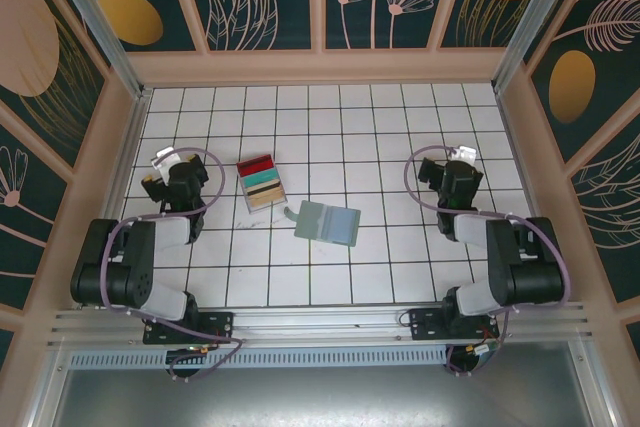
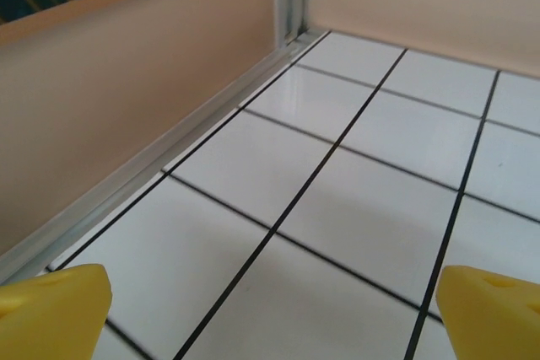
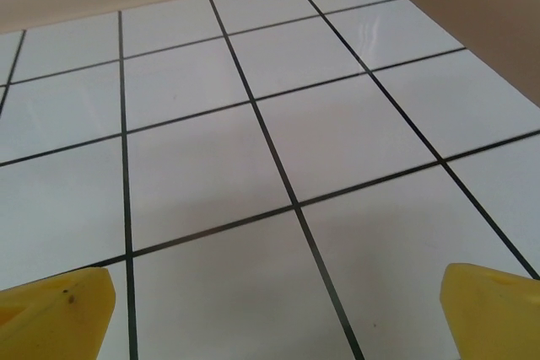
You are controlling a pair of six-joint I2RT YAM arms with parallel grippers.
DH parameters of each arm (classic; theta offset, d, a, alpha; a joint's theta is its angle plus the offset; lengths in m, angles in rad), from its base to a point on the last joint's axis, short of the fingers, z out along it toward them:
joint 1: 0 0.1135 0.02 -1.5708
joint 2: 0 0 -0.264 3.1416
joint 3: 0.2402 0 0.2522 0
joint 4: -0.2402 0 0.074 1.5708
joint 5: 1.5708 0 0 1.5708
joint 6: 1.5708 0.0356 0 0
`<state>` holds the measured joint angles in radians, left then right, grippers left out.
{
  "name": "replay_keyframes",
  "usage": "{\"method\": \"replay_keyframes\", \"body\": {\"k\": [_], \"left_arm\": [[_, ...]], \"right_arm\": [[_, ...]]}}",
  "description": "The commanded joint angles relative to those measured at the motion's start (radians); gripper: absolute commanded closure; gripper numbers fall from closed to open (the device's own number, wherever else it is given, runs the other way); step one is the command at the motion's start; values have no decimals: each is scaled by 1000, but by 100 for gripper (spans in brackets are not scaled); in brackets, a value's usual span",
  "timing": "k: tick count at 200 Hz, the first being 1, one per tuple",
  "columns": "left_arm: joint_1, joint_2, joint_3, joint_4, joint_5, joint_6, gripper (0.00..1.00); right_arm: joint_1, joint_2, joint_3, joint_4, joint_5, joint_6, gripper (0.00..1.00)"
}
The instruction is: Take the credit cards out of the card holder
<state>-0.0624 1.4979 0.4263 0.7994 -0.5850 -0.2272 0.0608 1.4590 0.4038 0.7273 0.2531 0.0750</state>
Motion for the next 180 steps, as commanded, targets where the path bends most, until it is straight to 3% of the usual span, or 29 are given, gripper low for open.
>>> {"method": "replay_keyframes", "body": {"k": [1,21,37,61,72,80,180], "left_arm": [[13,16,-7,146,95,59,1],[15,-13,-103,285,196,100,1],[15,-17,-145,365,218,106,1],[15,-15,-153,379,245,118,1],[16,2,-192,458,322,144,1],[17,35,-211,539,342,156,1],[17,23,-210,515,337,155,1]], "right_arm": [[-45,23,-7,174,-139,-57,1],[-86,60,-62,321,-247,-59,1],[-116,50,-74,323,-316,-47,1],[-116,54,-132,430,-347,-62,1],[-113,89,-178,550,-331,-58,1],[-114,77,-170,513,-332,-57,1],[-102,80,-167,511,-309,-64,1]]}}
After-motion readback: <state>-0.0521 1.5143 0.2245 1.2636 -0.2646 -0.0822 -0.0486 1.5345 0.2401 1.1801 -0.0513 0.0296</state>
